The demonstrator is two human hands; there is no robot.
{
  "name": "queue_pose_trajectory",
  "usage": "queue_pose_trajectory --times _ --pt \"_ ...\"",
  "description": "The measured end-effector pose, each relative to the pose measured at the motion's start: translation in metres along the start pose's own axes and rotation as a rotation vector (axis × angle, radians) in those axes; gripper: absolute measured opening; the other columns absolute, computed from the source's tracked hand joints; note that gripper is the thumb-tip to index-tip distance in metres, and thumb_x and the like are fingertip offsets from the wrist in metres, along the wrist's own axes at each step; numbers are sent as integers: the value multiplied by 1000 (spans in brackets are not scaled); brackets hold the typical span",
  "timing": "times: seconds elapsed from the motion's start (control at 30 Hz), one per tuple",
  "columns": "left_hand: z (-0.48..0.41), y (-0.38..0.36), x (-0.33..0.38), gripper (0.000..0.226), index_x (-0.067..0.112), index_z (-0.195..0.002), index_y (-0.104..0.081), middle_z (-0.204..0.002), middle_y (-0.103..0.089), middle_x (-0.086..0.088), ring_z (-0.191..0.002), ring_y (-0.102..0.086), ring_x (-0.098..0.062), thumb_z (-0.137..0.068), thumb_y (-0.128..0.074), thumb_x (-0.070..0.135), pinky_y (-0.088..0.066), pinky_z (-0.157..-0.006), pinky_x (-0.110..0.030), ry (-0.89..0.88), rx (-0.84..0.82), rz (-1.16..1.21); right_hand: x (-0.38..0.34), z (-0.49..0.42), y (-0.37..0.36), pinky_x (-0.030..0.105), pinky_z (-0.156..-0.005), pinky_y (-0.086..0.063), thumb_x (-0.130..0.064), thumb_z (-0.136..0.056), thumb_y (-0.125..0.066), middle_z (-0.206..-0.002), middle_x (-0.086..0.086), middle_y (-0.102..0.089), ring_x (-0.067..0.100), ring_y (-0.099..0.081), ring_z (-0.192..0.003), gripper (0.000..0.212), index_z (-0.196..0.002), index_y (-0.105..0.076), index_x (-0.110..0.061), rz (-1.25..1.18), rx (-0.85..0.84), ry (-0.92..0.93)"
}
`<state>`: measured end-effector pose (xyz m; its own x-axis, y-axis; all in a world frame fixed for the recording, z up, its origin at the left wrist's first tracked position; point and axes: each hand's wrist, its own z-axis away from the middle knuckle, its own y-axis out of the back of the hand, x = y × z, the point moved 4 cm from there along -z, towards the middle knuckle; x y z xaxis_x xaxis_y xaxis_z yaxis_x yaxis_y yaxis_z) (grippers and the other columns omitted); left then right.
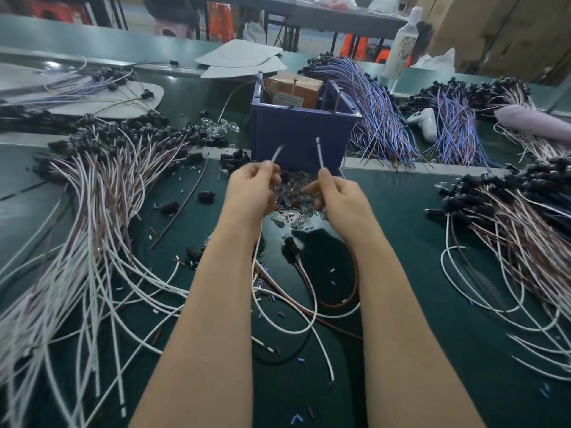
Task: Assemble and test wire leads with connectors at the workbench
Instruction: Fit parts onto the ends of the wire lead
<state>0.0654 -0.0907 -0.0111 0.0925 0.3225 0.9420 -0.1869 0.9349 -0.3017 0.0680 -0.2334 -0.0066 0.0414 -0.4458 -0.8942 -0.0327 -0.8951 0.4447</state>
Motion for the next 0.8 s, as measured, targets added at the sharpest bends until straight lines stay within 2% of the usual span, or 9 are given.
queue_pose_trajectory --times 0.07,0.17,0.3,0.47,0.6,0.67,0.73,0.8 --pt "-3 3 2 22 13 -81 -52 -73 -59 1 -35 -32 -1 -101 -42 12 -27 -35 -13 -69 76 40 -4 3 -5 26 -56 -35 -35 -101 -38 -54 -6 -48 2 -40 -44 42 -85 -68 -11 112 -108 39" --pt "-1 2 0 20 12 -82 -52 -82 -67 -2 -36 -32 -1 -100 -43 11 -30 -37 -13 -95 93 41 -8 6 -13 27 -56 -35 -30 -100 -42 -48 -9 -43 3 -38 -42 32 -88 -68 -14 150 -199 91" --pt "-1 0 0 19 9 -84 -55 -82 -72 -6 -37 -32 -3 -100 -44 12 -33 -39 -14 -104 51 43 -8 5 -16 24 -53 -34 -29 -100 -43 -47 -9 -44 0 -40 -41 31 -91 -67 -12 133 -189 107" --pt "3 -6 0 15 6 -88 -60 -89 -72 -11 -39 -36 -2 -97 -51 14 -38 -42 -13 -101 -12 33 -7 6 -18 23 -51 -34 -30 -101 -40 -38 -10 -44 0 -40 -37 34 -85 -66 -14 94 -220 63" --pt "8 -8 4 9 6 -90 -61 -81 -71 -7 -49 -51 -6 -95 -56 12 -46 -48 -17 -153 10 -33 -11 8 -18 22 -50 -32 -30 -102 -39 -39 -9 -45 1 -39 -37 36 -80 -64 -15 79 -243 67" --pt "9 -8 5 9 5 -89 -60 -77 -70 -7 -44 -44 -5 -95 -55 10 -41 -44 -16 -154 56 8 -15 10 -16 22 -51 -33 -29 -102 -39 -39 -10 -46 2 -39 -39 37 -79 -64 -14 98 -274 92" --pt "9 0 9 10 6 -86 -56 -70 -70 -5 -36 -33 -2 -95 -53 8 -31 -38 -13 -121 138 186 -14 13 -12 23 -54 -35 -29 -101 -40 -41 -9 -47 2 -40 -40 38 -78 -65 -13 164 -324 88" --pt "5 16 13 13 9 -83 -53 -62 -69 0 -36 -31 -1 -95 -52 8 -27 -37 -12 -127 246 323 -12 14 -6 24 -54 -35 -28 -102 -40 -44 -9 -49 3 -40 -41 37 -78 -66 -15 171 -309 52"
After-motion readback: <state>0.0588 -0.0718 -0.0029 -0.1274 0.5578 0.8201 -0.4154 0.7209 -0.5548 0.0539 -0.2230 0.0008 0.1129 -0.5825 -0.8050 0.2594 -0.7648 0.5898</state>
